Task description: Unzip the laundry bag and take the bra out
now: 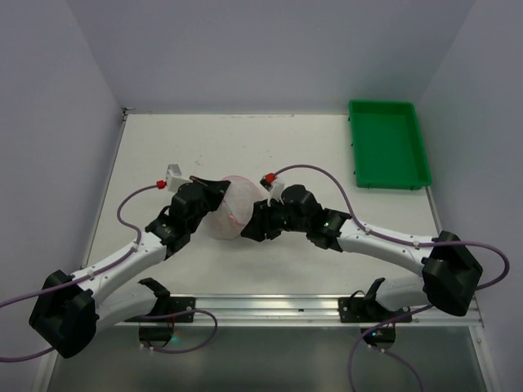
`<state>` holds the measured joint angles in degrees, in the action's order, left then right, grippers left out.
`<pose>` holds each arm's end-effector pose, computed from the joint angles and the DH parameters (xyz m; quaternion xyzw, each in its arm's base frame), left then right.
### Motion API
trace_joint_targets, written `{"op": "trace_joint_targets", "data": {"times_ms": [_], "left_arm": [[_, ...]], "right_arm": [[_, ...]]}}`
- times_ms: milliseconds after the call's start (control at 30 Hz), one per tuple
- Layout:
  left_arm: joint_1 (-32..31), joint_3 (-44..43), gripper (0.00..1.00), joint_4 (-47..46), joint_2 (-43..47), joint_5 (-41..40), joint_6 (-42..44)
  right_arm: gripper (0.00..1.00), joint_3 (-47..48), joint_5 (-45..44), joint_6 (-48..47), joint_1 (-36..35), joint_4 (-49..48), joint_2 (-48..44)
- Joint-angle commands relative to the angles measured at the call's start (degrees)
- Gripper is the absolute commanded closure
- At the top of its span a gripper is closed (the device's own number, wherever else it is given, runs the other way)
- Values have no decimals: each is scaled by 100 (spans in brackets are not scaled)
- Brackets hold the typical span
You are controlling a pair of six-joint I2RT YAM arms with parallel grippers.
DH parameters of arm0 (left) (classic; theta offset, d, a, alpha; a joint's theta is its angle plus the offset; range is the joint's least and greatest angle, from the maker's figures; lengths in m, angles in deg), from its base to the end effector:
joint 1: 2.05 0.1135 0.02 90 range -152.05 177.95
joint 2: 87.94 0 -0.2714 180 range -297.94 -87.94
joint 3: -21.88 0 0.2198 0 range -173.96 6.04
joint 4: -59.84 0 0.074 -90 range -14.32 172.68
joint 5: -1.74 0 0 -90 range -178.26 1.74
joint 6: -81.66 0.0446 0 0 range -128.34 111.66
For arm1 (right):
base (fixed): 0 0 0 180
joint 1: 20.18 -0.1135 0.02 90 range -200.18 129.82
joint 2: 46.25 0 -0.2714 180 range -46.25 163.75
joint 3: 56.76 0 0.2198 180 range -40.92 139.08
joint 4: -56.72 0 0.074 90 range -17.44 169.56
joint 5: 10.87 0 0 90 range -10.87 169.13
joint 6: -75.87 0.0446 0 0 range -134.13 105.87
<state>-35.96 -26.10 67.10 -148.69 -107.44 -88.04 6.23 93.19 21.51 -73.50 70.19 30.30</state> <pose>0.1832 -0.1055 0.2619 -0.4023 0.7070 -0.3984 0.4237 0.1556 0.2270 0.2726 -0.1932 0.8265 0.4377 0.2967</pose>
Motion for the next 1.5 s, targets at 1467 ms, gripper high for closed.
{"op": "trace_joint_targets", "data": {"times_ms": [1467], "left_arm": [[-459, 287, 100, -601, 608, -1378, -1584]], "right_arm": [[54, -233, -1283, 1007, -390, -3226, 896]]}}
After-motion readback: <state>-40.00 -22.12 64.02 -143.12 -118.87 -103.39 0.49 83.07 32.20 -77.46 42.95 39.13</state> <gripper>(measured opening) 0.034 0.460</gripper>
